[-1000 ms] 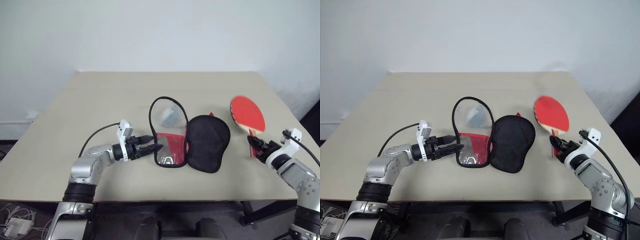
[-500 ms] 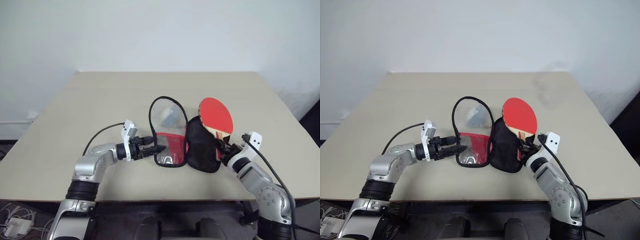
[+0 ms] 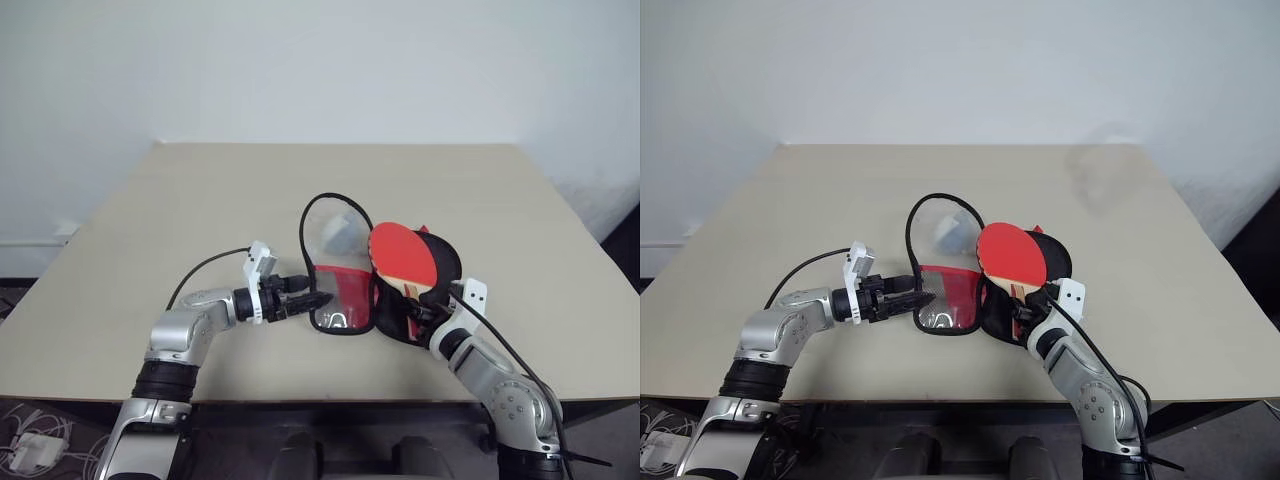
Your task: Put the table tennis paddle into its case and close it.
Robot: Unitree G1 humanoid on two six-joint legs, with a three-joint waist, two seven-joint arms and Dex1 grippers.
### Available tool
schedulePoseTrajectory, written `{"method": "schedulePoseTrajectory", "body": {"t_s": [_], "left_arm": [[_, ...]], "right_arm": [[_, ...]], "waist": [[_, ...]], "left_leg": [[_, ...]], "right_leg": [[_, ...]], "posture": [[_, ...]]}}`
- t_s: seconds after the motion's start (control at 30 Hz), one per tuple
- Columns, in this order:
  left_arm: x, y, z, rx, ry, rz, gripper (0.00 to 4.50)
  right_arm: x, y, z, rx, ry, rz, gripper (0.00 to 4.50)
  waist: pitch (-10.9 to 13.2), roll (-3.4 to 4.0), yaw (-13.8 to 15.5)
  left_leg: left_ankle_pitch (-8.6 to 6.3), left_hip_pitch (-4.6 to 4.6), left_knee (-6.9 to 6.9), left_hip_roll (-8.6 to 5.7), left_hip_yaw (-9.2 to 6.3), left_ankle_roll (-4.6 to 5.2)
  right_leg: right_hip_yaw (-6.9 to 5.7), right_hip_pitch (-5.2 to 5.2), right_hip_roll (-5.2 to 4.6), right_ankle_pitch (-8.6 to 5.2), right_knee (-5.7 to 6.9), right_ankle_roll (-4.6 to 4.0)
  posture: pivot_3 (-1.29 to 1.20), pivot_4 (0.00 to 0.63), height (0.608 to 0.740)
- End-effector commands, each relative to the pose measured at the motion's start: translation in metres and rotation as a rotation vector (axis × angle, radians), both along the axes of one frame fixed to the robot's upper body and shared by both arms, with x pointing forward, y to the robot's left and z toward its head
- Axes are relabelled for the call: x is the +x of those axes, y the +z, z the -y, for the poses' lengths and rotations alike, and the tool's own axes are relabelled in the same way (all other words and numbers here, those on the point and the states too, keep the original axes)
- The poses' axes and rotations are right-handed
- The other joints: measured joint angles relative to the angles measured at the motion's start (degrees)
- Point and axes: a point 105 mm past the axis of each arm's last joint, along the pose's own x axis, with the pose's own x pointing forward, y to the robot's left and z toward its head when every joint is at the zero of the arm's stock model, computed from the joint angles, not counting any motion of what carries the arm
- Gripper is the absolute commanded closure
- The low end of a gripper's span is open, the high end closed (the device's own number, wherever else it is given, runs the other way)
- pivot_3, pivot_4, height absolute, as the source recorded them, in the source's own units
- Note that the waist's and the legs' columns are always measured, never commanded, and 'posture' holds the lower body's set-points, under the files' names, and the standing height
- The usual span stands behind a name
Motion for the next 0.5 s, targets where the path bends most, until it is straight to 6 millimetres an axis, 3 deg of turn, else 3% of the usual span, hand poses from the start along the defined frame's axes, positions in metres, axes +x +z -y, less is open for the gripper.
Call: {"method": "schedulePoseTrajectory", "body": {"t_s": [0.03, 0.17, 0.5], "left_arm": [[-0.001, 0.012, 0.000, 0.003, -0.009, 0.047, 0.43], [-0.001, 0.012, 0.001, 0.004, -0.010, 0.044, 0.43], [0.003, 0.013, 0.007, -0.005, -0.010, 0.051, 0.43]], "right_arm": [[0.004, 0.020, 0.014, 0.000, -0.078, 0.087, 3.38], [0.002, 0.034, 0.024, -0.037, -0.133, 0.191, 3.38], [-0.004, 0.013, 0.024, -0.103, -0.132, 0.130, 3.38]], "waist": [[0.0, 0.00, 0.0], [0.0, 0.00, 0.0], [0.0, 0.01, -0.1]], "left_leg": [[0.00, 0.00, 0.00, 0.00, 0.00, 0.00], [0.00, 0.00, 0.00, 0.00, 0.02, -0.01], [0.00, 0.01, -0.02, 0.01, 0.01, -0.01]], "right_leg": [[0.00, 0.00, 0.00, 0.00, 0.00, 0.00], [-0.01, 0.00, -0.02, 0.00, -0.01, 0.00], [0.00, -0.03, -0.01, 0.01, 0.00, -0.01]], "posture": [[0.00, 0.000, 0.740], [0.00, 0.000, 0.740], [0.00, 0.000, 0.740]]}}
